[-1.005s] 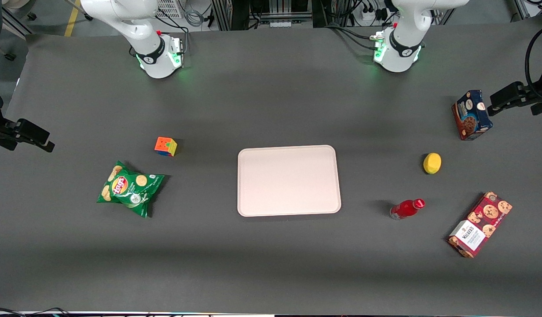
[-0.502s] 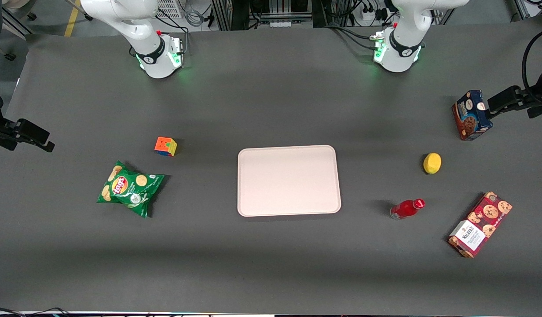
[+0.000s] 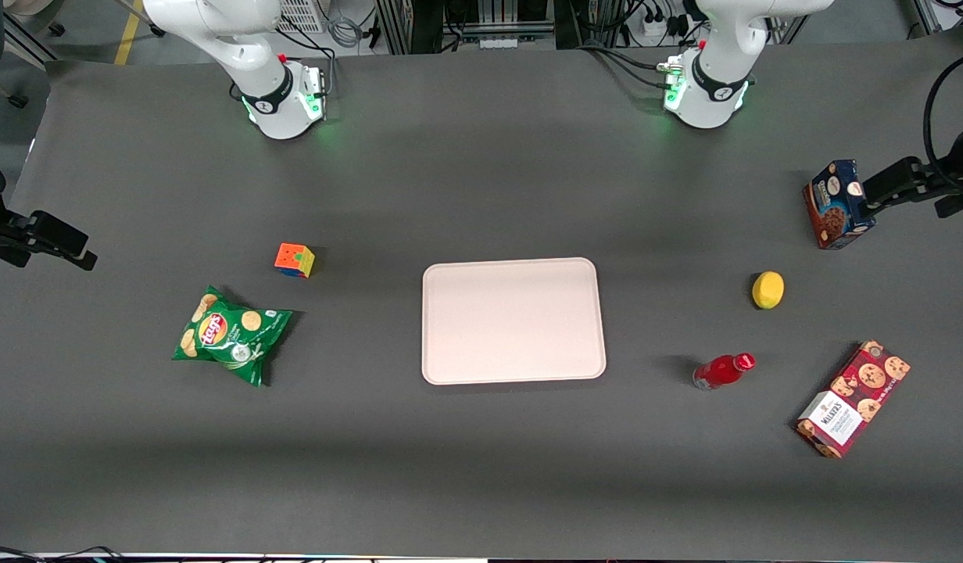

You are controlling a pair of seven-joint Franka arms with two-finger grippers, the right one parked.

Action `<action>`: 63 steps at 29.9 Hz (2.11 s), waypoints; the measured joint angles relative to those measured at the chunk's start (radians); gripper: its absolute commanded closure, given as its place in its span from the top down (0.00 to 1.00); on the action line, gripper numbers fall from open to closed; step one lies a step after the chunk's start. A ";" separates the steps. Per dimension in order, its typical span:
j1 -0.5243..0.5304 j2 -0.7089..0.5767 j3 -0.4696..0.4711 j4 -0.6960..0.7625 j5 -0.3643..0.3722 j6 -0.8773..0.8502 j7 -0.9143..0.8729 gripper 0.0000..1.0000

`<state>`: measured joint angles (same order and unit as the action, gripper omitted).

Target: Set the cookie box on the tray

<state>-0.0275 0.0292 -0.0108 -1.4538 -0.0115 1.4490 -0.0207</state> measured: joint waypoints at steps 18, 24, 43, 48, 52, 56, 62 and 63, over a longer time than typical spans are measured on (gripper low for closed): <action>0.000 -0.004 0.006 -0.017 0.016 -0.026 0.001 1.00; 0.000 -0.005 0.006 -0.018 0.017 -0.029 0.001 1.00; 0.001 -0.021 0.006 -0.070 0.017 -0.032 0.001 1.00; 0.001 -0.028 0.006 -0.082 0.017 -0.029 0.001 1.00; 0.001 -0.031 0.006 -0.088 0.017 -0.027 0.001 1.00; 0.001 -0.038 0.006 -0.107 0.017 -0.015 0.001 1.00; 0.001 -0.067 0.006 -0.162 0.017 0.023 0.001 1.00; 0.001 -0.071 0.006 -0.167 0.017 0.025 0.001 1.00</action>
<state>-0.0268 -0.0416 -0.0047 -1.6209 0.0058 1.4737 -0.0198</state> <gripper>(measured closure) 0.000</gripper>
